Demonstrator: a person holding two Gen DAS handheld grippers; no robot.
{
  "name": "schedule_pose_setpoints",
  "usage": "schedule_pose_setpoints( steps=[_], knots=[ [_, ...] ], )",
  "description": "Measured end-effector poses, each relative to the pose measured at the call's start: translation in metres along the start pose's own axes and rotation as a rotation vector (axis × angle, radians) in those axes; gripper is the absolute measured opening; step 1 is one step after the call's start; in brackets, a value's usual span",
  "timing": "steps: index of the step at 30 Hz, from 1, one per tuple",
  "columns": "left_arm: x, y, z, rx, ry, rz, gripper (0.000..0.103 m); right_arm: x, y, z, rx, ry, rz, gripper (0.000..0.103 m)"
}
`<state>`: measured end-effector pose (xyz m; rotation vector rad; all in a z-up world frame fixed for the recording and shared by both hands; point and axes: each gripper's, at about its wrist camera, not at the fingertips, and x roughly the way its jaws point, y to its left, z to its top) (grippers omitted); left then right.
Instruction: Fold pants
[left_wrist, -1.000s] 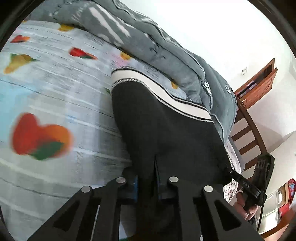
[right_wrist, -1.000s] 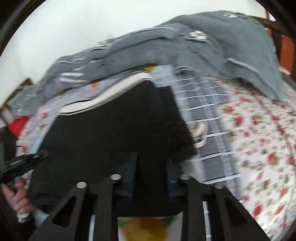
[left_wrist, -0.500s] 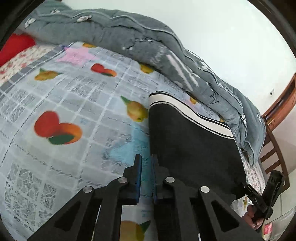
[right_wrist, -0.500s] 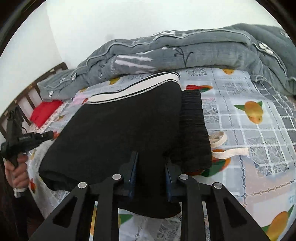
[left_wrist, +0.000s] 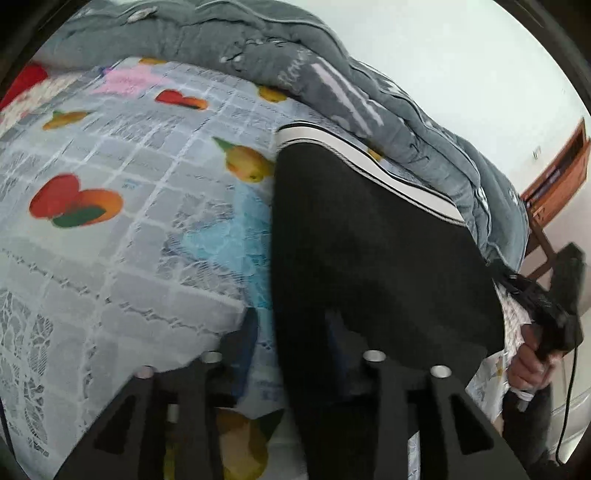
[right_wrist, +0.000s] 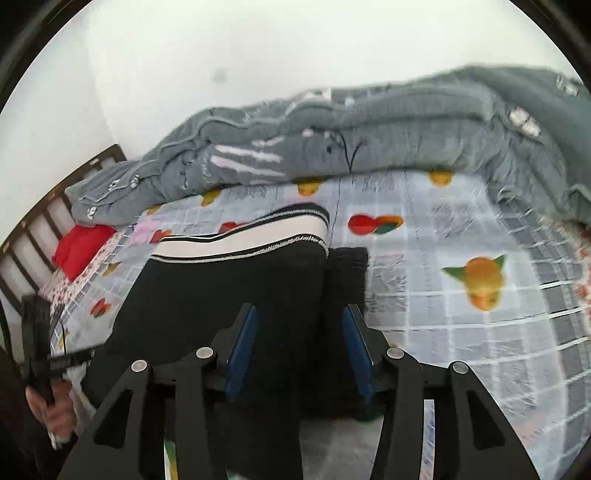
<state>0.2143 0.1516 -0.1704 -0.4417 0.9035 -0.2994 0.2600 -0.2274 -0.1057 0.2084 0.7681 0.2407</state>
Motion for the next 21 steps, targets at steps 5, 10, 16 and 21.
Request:
schedule_pose_setpoints(
  steps=[5,10,16,21],
  knots=[
    [-0.011,0.012,-0.003,-0.037,0.0,-0.059,0.047,0.059,0.005,0.009,0.011,0.116,-0.064,0.036],
    [-0.025,-0.003,-0.006,0.058,-0.042,-0.016,0.048,0.008,0.006,0.015,-0.014,-0.033,0.054,0.009],
    [-0.031,-0.031,0.009,0.116,-0.123,-0.007,0.051,0.041,-0.027,-0.005,0.0,0.084,-0.105,0.025],
    [-0.02,-0.067,0.03,0.21,-0.153,0.075,0.056,0.001,-0.015,0.016,-0.047,-0.03,-0.151,0.032]
  ],
)
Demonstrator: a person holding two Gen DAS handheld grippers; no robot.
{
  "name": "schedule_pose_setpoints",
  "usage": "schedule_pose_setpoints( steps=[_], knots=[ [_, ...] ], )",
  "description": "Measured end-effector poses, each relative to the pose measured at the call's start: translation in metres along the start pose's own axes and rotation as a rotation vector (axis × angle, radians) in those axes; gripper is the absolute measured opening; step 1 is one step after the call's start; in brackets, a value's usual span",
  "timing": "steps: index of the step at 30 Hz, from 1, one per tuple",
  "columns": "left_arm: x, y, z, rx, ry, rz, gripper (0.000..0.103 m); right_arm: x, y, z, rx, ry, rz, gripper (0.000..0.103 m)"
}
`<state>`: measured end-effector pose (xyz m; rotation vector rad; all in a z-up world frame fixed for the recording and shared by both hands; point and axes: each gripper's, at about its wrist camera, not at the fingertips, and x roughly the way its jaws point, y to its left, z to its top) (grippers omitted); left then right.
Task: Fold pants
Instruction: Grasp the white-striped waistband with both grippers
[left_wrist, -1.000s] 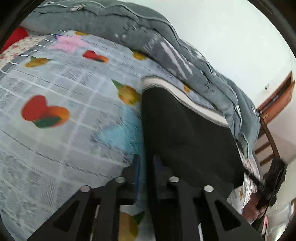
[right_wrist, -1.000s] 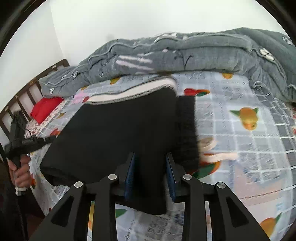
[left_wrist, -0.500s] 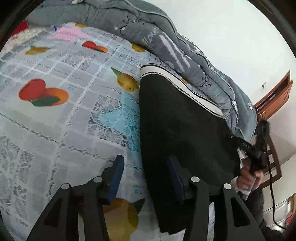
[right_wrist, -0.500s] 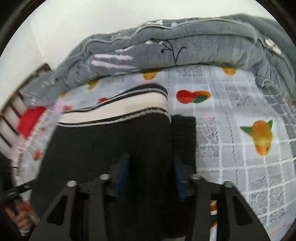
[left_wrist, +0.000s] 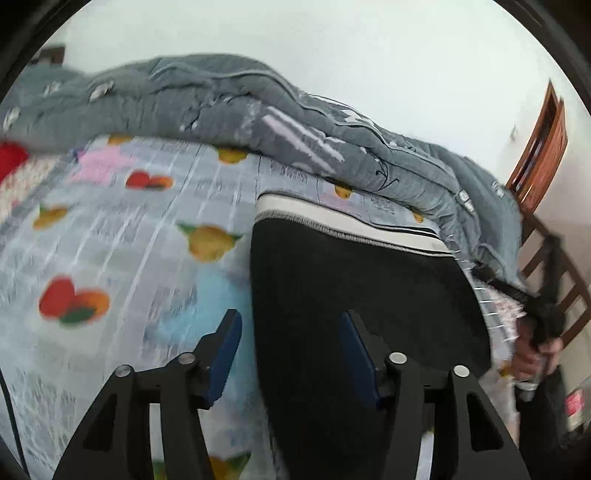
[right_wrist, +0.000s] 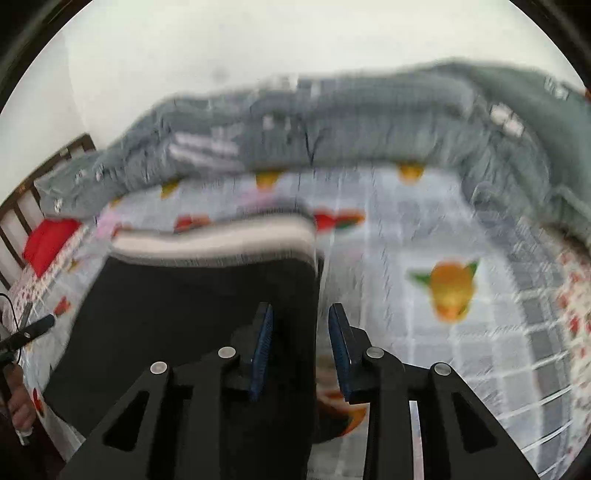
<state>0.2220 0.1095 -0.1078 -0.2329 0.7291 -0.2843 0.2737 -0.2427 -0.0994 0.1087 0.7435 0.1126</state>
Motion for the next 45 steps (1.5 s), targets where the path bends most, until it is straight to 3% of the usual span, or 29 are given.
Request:
schedule_pose_setpoints(
  steps=[4,9,14,20,45],
  knots=[
    [0.026,-0.021,0.028,0.042,-0.006,0.068,0.056,0.0,0.016,0.024,-0.058,-0.026,-0.034,0.033],
    [0.059,-0.035,0.059,0.034,-0.008,0.12,0.056,0.025,0.032,0.049,-0.055,-0.028,-0.014,0.039],
    [0.093,-0.046,0.068,0.08,-0.002,0.186,0.056,0.073,0.038,0.043,-0.061,0.077,0.02,0.039],
    [0.134,-0.055,0.056,0.167,0.067,0.293,0.056,0.095,0.034,0.031,-0.062,0.068,-0.031,0.039],
    [0.141,-0.048,0.048,0.138,0.064,0.287,0.065,0.096,0.042,0.022,-0.093,0.021,-0.075,0.043]
  ],
)
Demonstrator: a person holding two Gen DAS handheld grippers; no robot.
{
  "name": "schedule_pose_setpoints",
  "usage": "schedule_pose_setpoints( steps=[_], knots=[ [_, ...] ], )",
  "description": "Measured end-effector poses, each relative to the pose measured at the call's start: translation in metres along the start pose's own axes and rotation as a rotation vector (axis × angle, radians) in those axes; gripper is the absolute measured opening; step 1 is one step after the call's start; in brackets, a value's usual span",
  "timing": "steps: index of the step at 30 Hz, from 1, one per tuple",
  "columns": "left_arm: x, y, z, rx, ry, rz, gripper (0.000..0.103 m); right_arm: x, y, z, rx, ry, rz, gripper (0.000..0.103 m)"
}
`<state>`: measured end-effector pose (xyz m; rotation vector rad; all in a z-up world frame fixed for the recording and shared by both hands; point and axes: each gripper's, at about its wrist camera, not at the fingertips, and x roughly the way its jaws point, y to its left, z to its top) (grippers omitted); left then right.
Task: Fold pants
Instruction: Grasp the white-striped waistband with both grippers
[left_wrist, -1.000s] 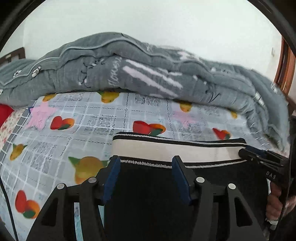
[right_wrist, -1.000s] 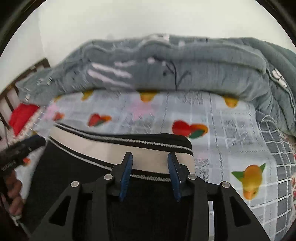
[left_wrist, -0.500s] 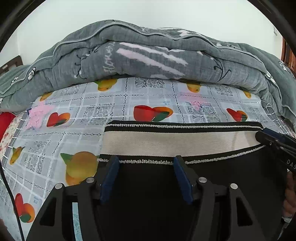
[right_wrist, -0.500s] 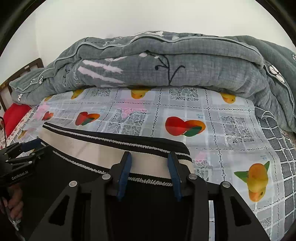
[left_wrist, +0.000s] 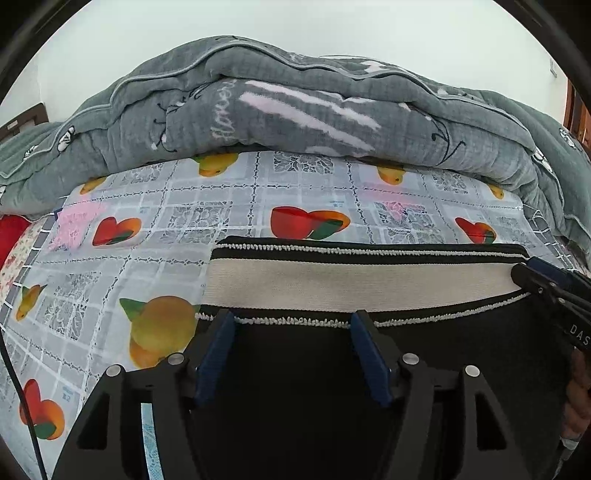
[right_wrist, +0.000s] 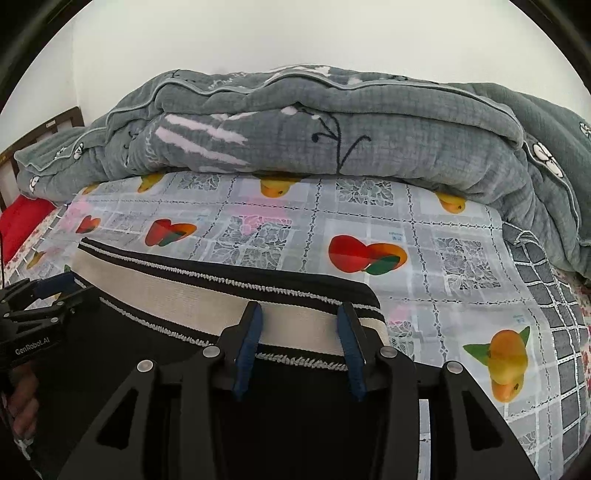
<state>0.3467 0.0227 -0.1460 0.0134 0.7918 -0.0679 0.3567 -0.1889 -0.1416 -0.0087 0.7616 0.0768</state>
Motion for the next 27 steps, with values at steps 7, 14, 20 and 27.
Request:
schedule_pose_setpoints(
  steps=[7,14,20,27],
  knots=[
    [0.0007,-0.0011,-0.0006,0.005,-0.001,0.014,0.066,0.0001,-0.0005,-0.0005,0.001,-0.005,0.004,0.043],
    [0.0024,-0.0009,-0.0021,0.003,-0.003,0.023,0.068,-0.0006,-0.0009,-0.0008,0.002,-0.008,0.006,0.043],
    [0.003,0.0004,-0.0025,0.0,-0.005,0.017,0.069,-0.0013,-0.0008,-0.0011,0.0,-0.011,0.005,0.043],
    [0.0048,0.0021,-0.0031,-0.015,-0.004,0.009,0.07,-0.0013,-0.0001,-0.0013,-0.006,-0.012,0.004,0.045]
  ],
)
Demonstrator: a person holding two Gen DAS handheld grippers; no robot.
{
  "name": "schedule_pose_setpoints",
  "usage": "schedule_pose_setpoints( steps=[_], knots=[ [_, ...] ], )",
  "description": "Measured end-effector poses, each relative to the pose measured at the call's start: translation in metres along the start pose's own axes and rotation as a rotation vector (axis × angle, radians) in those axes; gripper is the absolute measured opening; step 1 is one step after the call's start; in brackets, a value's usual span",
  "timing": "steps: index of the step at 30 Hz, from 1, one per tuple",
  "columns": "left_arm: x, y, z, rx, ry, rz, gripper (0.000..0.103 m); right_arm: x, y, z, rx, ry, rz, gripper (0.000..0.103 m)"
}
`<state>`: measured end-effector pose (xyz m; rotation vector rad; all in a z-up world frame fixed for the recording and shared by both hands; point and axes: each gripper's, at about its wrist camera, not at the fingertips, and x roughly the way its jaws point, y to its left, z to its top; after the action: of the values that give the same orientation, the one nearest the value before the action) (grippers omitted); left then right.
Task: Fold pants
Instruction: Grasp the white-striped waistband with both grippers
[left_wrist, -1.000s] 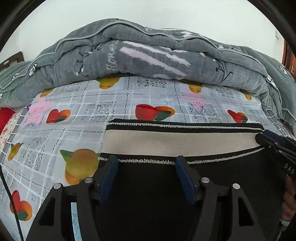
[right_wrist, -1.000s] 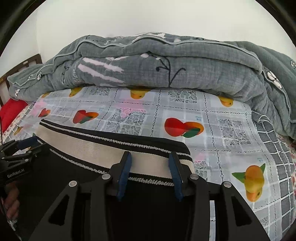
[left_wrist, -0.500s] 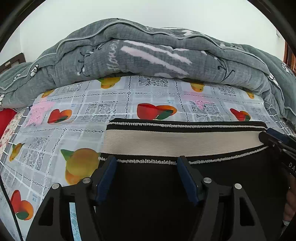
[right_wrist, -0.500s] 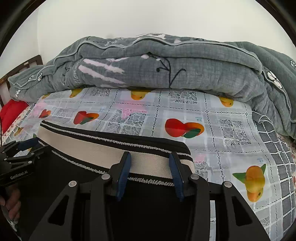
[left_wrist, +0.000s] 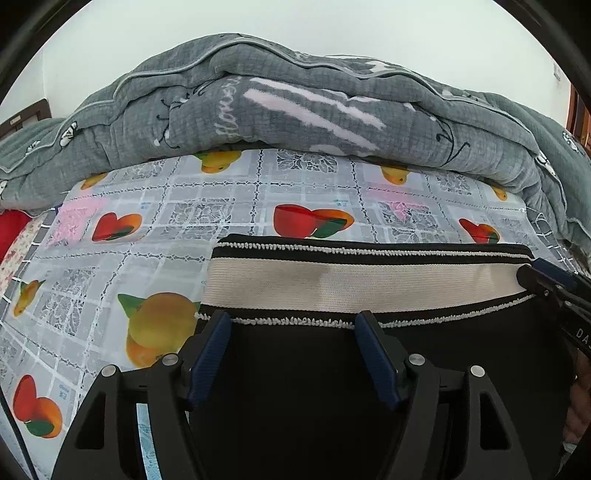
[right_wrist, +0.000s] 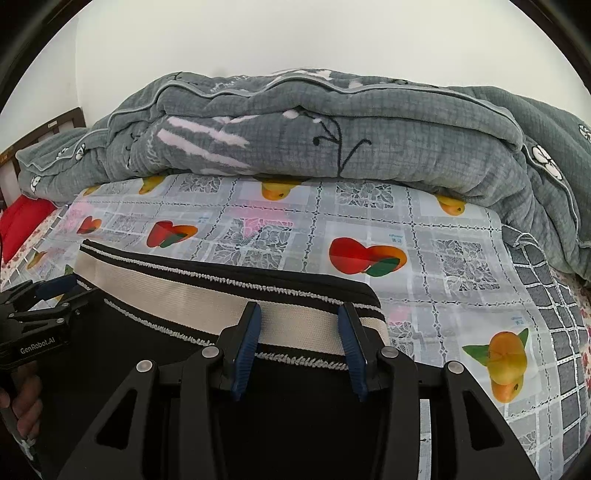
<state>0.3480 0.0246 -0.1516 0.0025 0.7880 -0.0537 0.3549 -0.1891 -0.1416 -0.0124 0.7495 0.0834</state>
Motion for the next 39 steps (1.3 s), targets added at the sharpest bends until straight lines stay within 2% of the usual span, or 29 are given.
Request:
schedule_pose_setpoints(
  steps=[16,39],
  knots=[
    [-0.0013,-0.001,0.0,-0.009,-0.006,0.02,0.072,0.0012,0.0009,0.0022,-0.008,-0.002,0.008,0.046],
    [-0.0029,0.001,-0.0011,-0.017,-0.007,0.008,0.073,0.0001,-0.0009,0.0019,0.009,-0.006,0.018,0.046]
  ],
)
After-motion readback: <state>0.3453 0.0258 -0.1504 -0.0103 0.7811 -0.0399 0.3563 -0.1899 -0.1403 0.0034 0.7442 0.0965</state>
